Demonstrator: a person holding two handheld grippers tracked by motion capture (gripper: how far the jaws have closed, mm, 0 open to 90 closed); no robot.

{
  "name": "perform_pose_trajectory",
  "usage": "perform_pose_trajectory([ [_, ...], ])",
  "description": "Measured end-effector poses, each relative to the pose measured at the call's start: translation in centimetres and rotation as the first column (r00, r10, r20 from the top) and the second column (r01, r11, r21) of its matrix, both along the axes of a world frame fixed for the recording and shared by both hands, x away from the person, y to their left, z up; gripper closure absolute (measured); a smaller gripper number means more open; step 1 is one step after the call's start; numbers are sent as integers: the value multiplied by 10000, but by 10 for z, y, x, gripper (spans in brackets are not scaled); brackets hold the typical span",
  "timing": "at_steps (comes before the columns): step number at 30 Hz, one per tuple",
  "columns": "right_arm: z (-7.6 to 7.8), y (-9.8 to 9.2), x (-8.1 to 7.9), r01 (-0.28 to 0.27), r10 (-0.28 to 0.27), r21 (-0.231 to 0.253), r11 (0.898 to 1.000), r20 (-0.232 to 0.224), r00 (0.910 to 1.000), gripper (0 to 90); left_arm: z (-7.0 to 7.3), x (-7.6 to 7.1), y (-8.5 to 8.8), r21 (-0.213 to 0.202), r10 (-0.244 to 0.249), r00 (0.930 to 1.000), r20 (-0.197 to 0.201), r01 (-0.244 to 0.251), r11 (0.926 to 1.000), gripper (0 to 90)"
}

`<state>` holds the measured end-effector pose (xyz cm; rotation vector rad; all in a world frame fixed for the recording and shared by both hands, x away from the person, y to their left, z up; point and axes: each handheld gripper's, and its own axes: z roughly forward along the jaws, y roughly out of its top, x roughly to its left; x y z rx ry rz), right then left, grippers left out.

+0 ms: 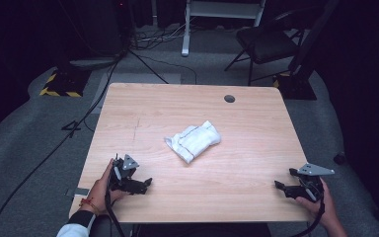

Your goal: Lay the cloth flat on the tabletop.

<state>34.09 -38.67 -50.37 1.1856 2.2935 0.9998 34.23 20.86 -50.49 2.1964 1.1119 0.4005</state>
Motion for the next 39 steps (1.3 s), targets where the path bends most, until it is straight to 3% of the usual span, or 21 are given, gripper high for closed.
perform_pose_trajectory([
  [4,0,0,0,-20,20,-7,10000,1,10000,147,0,-5,-4,-49,400,9992,15,-400,9992,3],
  [8,0,1,2,-166,166,-33,9999,20,9999,149,0,-6,-5,-73,376,9993,-17,-376,9993,1],
  [11,0,0,4,-383,383,-44,9993,-14,9993,150,0,-5,-4,-31,5,10000,10,-5,10000,1],
  [15,6,4,13,-694,678,-490,9964,-337,9971,153,0,-3,-3,-3,-279,9996,9,279,9996,1],
  [17,9,9,17,-784,767,-826,9935,-234,9968,221,0,-3,-2,-14,-551,9984,80,552,9985,10],
  [18,9,11,20,-912,898,-813,9925,-199,9958,219,0,-3,-2,-70,-860,9962,123,860,9963,29],
  [23,12,24,36,-1238,1251,-626,9903,167,9920,280,0,4,-3,-87,-1310,9913,87,1310,9913,28],
  [25,20,40,48,-1779,1801,-826,9806,190,9835,354,0,11,-9,-50,-1649,9863,85,1649,9863,26],
  [27,22,47,53,-1957,1979,-821,9772,189,9800,359,0,15,-14,-50,-1714,9852,84,1714,9852,26],
  [31,33,88,71,-2433,2468,-722,9673,442,9680,397,0,27,-28,-82,-2029,9792,31,2029,9792,25],
  [32,38,112,78,-2717,2765,-761,9594,622,9590,411,1,31,-31,-59,-2095,9778,60,2096,9778,25],
  [36,45,148,85,-3255,3300,-613,9435,898,9397,418,1,46,-42,-71,-2109,9775,39,2109,9775,25],
  [37,47,172,87,-3631,3676,-605,9298,1032,9242,420,1,52,-48,-63,-2216,9751,41,2216,9751,25],
  [38,48,183,88,-3805,3840,-531,9233,1037,9175,418,1,52,-48,-63,-2216,9751,41,2216,9751,26],
  [39,48,183,88,-3805,3840,-531,9233,1037,9175,418,1,55,-50,-53,-2285,9735,51,2286,9735,26],
])
